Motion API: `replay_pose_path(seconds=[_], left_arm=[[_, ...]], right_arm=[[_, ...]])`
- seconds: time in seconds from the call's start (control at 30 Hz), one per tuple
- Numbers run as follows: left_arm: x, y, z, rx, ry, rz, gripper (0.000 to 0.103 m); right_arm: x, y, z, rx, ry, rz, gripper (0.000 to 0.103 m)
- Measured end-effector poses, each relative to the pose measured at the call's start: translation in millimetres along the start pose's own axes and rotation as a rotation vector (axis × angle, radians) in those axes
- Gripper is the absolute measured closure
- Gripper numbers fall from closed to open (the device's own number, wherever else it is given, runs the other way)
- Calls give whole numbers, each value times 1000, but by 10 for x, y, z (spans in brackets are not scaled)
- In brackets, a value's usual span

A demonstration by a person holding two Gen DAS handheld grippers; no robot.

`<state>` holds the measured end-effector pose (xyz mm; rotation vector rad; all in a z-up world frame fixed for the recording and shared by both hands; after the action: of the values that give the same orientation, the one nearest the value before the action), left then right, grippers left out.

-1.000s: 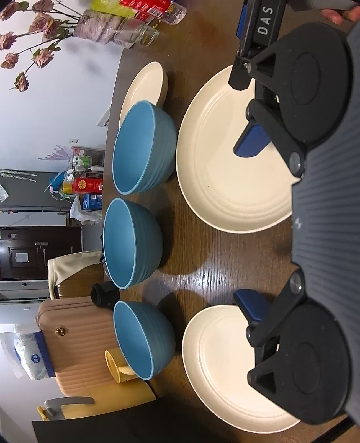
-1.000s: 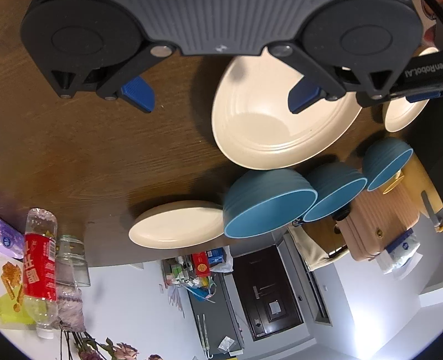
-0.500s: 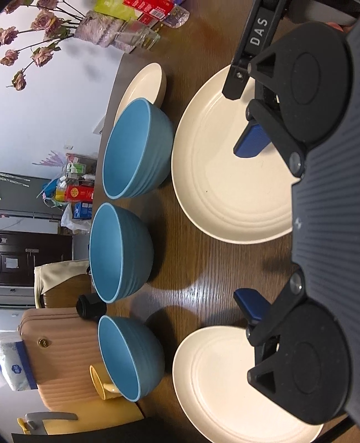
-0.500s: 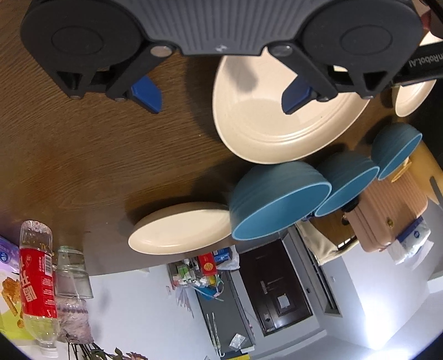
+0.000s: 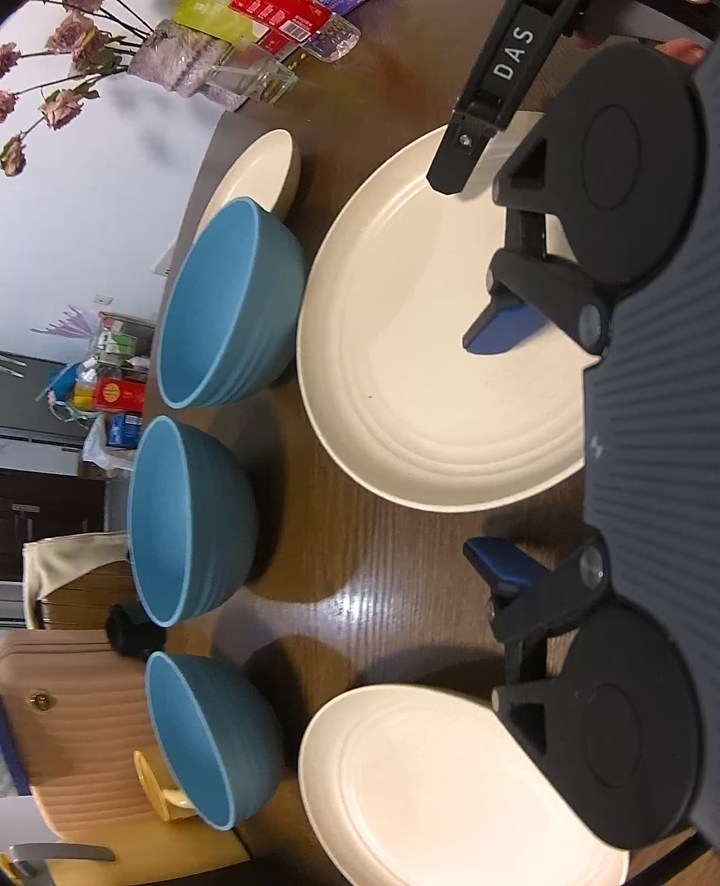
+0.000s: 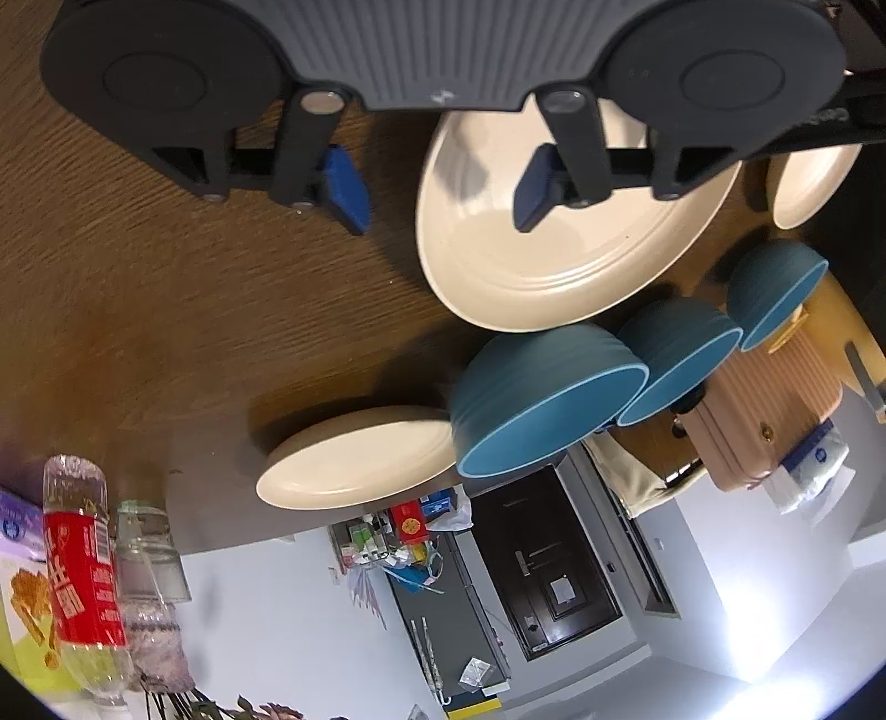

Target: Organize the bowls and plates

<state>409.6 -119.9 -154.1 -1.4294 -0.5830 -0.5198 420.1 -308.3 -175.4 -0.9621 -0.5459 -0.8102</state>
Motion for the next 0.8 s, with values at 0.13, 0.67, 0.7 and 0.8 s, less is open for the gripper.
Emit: replay_pose_path(seconds=[0.13,0.67,0.7,0.8], left_arm=[[-10,38,-20,10,15,39,35],[58,-5,15,53,12,111,73],[64,-27,18,57,14,107,75],[62,-88,33,67,21,100,78]], right_arm=[[-16,-3,14,38,23,40,63],[-95,-113,-70,21,106,118,92],[-98,-125,-68,20,109,117,92],[-97,-175,-61,16,119,114,92]])
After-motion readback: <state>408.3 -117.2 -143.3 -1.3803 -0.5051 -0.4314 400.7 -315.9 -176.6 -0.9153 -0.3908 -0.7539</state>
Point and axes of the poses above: each gripper's, at about its wrist camera, not at the fingertips, and y roughly the way its jaws point, z to its left, x to its top, the point moved 10 cm from there along y, roughly the way its jaws point, and after that the axes turned 11 degrees about x, right-handed, at the moved point
